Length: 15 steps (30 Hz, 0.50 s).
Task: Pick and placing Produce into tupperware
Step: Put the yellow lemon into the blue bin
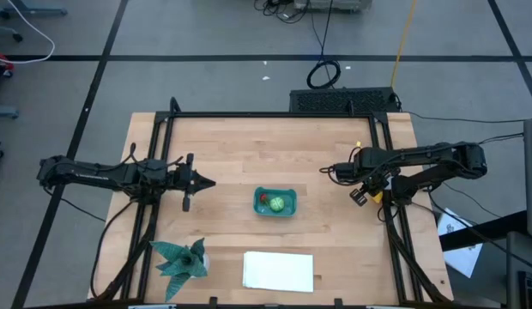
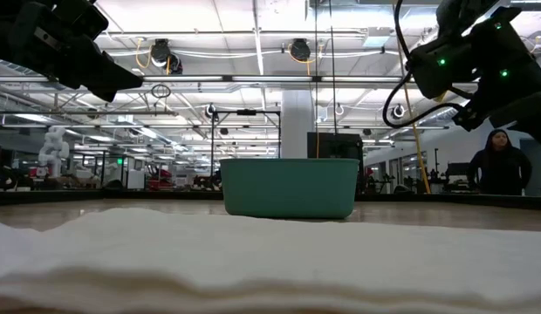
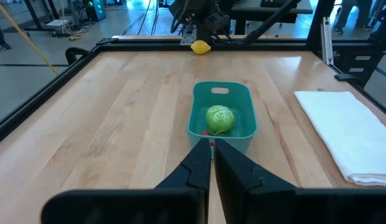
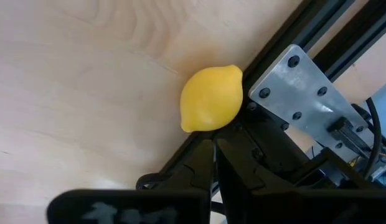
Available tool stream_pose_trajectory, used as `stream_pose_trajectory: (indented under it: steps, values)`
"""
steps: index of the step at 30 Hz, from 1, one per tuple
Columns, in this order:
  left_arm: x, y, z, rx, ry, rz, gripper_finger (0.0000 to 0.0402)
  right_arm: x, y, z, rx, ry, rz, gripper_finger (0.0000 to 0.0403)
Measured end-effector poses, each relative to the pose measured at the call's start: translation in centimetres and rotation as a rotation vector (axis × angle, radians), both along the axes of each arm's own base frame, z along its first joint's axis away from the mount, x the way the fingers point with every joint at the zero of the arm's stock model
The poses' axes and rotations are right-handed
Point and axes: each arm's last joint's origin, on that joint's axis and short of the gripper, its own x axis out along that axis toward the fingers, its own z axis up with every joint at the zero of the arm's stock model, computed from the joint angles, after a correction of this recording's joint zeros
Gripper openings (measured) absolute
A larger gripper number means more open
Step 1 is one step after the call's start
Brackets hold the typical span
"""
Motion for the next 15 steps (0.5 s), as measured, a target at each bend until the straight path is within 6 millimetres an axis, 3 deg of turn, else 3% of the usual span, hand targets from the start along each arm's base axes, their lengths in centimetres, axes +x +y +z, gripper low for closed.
stream_pose_trajectory:
  steps: [15]
  values:
    - [0.0,0.0,0.0,0.0,0.0,-0.001,0.0026,0.52,0.02,-0.23,0.031,-0.064,0.011,0.003]
